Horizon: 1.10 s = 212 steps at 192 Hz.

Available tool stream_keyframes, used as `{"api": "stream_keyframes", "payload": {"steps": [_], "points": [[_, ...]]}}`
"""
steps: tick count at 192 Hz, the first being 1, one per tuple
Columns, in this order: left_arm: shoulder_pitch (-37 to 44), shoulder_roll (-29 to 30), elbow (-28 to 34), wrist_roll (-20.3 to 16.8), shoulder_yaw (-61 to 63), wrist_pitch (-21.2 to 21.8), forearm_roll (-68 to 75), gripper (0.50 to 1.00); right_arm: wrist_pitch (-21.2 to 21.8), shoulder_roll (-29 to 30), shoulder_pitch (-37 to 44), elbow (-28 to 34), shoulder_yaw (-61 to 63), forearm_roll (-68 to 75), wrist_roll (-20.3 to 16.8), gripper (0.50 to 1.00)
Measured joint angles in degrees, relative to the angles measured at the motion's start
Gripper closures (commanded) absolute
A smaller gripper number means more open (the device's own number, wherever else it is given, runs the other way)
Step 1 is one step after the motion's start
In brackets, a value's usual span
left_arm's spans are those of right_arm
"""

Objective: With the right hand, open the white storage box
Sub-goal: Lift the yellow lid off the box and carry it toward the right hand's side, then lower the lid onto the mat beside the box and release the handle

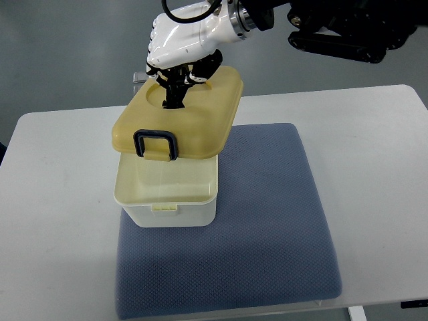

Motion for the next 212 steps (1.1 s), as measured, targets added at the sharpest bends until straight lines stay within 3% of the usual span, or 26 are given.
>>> {"api": "stream_keyframes", "payload": {"steps": [101, 165, 212], "points": [[0.0, 0.0, 0.0, 0.0, 0.0, 0.0, 0.0, 0.5, 0.64, -17.73, -4.13, 6.65, 6.81, -11.36, 0.0, 1.0], [-0.01, 0.0, 0.0, 0.0, 0.0, 0.0, 0.0, 0.5, -0.03, -27.87, -10.83, 9.96, 10.43, -18.74, 0.0, 0.985], [0.0, 0.0, 0.0, 0.0, 0.0, 0.0, 0.0, 0.5, -3.76, -32.73, -18.04, 10.97, 12.83, -22.74, 0.0, 0.981]]}}
